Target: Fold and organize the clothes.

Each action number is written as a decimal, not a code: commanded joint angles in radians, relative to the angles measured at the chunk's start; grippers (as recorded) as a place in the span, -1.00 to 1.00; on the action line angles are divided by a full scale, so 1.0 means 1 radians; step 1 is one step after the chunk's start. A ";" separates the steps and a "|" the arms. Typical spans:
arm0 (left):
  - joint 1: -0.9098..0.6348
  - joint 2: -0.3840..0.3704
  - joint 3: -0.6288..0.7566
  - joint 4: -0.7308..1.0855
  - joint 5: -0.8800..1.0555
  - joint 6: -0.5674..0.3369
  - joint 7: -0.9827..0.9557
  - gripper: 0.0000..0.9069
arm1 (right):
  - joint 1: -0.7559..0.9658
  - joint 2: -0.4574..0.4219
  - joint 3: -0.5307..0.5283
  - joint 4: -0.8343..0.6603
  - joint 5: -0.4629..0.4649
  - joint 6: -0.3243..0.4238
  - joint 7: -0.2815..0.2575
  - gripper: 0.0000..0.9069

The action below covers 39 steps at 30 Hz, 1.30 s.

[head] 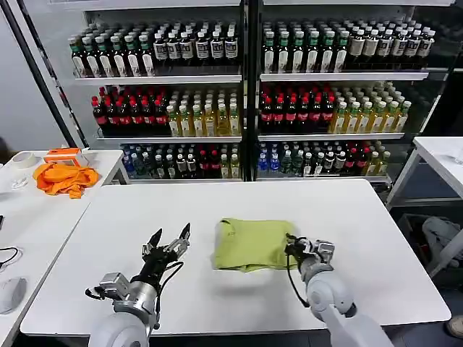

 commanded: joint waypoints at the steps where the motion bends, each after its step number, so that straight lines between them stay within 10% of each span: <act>1: -0.006 -0.007 0.013 0.013 0.022 -0.001 0.003 1.00 | 0.015 -0.076 0.048 -0.016 -0.104 -0.002 -0.112 1.00; 13: 0.013 0.048 0.034 0.039 0.487 -0.035 0.068 1.00 | -0.270 -0.062 0.198 0.161 -0.514 0.389 -0.190 1.00; 21: 0.040 0.048 0.053 0.012 0.645 -0.035 0.100 1.00 | -0.532 -0.041 0.377 0.344 -0.518 0.426 -0.234 1.00; 39: 0.120 -0.028 0.014 -0.070 0.574 0.011 0.110 1.00 | -0.605 0.019 0.395 0.418 -0.508 0.412 -0.235 1.00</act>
